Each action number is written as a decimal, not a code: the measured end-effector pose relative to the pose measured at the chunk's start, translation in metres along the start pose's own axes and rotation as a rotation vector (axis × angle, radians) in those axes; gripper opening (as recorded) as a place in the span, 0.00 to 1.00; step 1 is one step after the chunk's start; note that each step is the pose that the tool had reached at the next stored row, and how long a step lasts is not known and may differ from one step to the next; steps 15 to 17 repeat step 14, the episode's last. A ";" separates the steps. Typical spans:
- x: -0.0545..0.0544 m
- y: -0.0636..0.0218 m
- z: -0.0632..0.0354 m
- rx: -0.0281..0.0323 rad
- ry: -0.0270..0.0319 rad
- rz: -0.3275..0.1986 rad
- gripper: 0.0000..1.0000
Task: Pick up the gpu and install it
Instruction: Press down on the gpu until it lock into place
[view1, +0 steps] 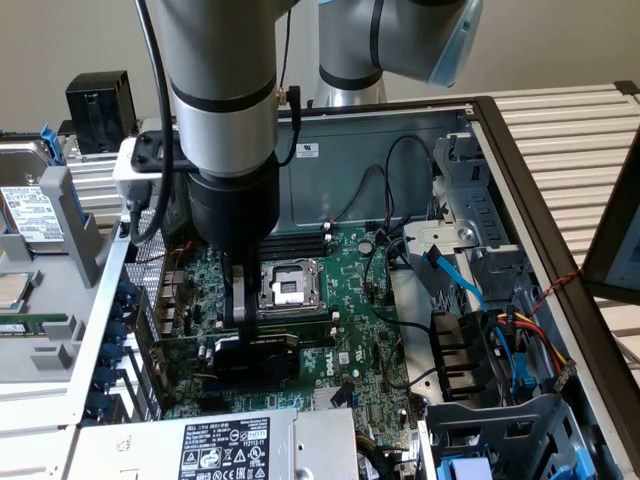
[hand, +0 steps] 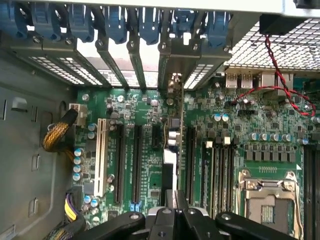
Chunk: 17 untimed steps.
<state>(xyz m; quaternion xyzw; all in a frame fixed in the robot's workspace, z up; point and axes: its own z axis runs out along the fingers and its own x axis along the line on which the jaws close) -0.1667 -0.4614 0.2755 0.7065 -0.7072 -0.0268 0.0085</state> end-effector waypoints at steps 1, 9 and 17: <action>0.000 0.0003 -0.0046 -0.0002 0.0002 0.000 0.11; -0.001 0.0038 -0.0235 -0.0004 -0.0002 0.000 0.11; -0.001 0.0039 -0.0235 -0.0004 -0.0001 0.000 0.11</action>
